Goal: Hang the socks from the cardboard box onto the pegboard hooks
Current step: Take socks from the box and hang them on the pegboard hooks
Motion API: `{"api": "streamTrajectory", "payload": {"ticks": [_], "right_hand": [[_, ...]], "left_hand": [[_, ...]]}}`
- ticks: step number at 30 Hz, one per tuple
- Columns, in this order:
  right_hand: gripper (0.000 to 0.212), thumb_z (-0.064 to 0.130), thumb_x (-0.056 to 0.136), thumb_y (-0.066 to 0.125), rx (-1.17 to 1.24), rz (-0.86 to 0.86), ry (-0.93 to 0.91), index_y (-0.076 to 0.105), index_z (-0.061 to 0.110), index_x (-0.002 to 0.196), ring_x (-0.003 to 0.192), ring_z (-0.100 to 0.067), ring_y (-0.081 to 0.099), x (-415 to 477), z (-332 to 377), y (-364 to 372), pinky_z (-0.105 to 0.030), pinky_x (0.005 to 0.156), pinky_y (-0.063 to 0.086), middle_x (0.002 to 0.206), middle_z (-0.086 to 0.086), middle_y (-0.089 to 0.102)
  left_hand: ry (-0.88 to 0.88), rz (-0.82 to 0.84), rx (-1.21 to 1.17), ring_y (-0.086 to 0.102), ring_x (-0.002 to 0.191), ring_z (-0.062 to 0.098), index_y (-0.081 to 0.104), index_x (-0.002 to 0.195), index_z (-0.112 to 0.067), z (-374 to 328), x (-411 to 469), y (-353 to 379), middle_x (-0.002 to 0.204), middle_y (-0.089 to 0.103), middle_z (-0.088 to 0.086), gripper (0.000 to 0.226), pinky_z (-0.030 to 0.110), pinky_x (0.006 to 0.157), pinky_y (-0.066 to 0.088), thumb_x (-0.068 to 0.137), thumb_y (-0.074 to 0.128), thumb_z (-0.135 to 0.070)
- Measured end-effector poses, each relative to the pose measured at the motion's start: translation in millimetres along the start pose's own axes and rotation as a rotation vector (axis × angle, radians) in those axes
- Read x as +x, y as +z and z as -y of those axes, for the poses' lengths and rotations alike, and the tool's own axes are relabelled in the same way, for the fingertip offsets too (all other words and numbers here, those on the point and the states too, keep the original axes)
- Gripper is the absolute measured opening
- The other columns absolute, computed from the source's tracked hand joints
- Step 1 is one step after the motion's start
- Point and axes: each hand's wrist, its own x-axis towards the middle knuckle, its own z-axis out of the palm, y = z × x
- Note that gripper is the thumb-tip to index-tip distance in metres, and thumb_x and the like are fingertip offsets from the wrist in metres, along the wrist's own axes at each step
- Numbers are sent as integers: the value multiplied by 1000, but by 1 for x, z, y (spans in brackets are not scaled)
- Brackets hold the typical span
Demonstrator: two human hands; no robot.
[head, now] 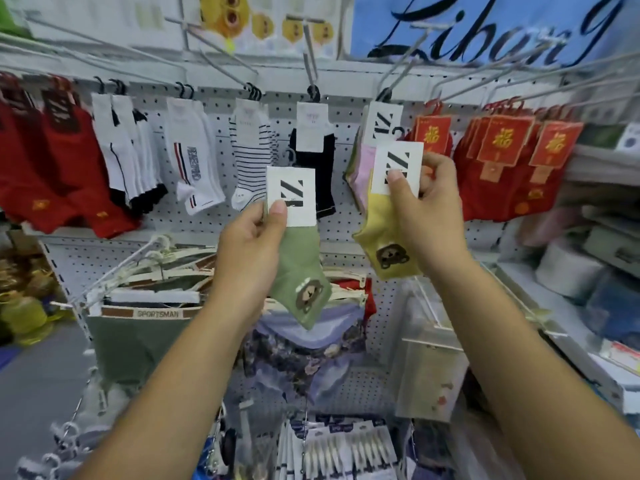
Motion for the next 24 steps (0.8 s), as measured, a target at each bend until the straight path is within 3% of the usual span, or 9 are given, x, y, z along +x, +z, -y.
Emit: {"api": "streamTrajectory", "payload": {"ticks": [4, 6, 8, 10, 14, 16, 19, 21, 24], "right_hand": [[37, 28, 98, 62, -28, -44, -49, 43, 21, 129, 100, -8, 69, 59, -3, 0, -35, 89, 57, 114, 4, 72], [39, 28, 99, 61, -51, -8, -59, 41, 22, 131, 101, -10, 69, 80, -6, 2, -36, 89, 58, 118, 3, 70], [37, 30, 98, 62, -84, 36, -79, 41, 27, 128, 99, -9, 69, 97, -10, 5, -37, 87, 58, 119, 5, 69], [35, 29, 98, 62, -82, 85, -99, 42, 27, 127, 96, -6, 69, 108, -14, 8, -34, 85, 58, 113, 9, 69], [37, 24, 98, 63, -80, 136, -115, 42, 22, 129, 90, 0, 66, 117, -23, 14, -18, 72, 54, 108, 9, 68], [33, 26, 97, 64, -60, 139, -90, 43, 25, 124, 87, 2, 64, 118, -27, 14, -17, 68, 50, 101, 14, 66], [33, 30, 96, 65, -51, 146, -70, 46, 30, 124, 89, 4, 62, 114, -32, 9, -17, 71, 49, 100, 16, 63], [34, 31, 97, 64, -70, 117, -118, 47, 29, 127, 93, 5, 58, 106, -33, 2, -9, 74, 47, 106, 16, 58], [36, 35, 97, 62, -175, -5, -221, 52, 21, 128, 113, -8, 53, 89, -34, -10, -20, 96, 44, 120, 9, 50]], "left_hand": [[56, 2, -4, 67, 82, 25, 72, 99, -21, -7, 24, 23, 101, 74, 18, 29, 45, 77, 55, 102, 56, -44], [67, -1, -20, 71, 83, 25, 73, 99, -21, -7, 31, 33, 103, 74, 17, 27, 44, 77, 56, 102, 56, -42], [74, -12, -30, 73, 91, 37, 72, 98, -21, -4, 35, 42, 104, 74, 18, 27, 53, 82, 58, 102, 57, -43], [64, -24, -38, 73, 94, 36, 74, 99, -25, 1, 38, 50, 99, 77, 8, 25, 53, 84, 59, 102, 57, -42], [41, -40, -54, 72, 77, 15, 74, 100, -21, 11, 41, 60, 89, 78, -4, 25, 32, 67, 58, 102, 56, -38], [28, -46, -61, 73, 81, 17, 74, 98, -23, 13, 42, 63, 91, 79, -2, 23, 36, 72, 61, 102, 56, -37], [15, -22, -79, 75, 96, 30, 76, 99, -28, 14, 47, 69, 99, 79, 4, 22, 57, 90, 59, 101, 58, -40], [37, -18, -72, 74, 100, 30, 77, 101, -30, 13, 50, 74, 101, 79, 2, 21, 58, 94, 57, 100, 59, -41], [76, -8, -59, 75, 97, 22, 77, 101, -30, 12, 57, 81, 100, 79, -2, 20, 52, 94, 58, 98, 61, -41]]}}
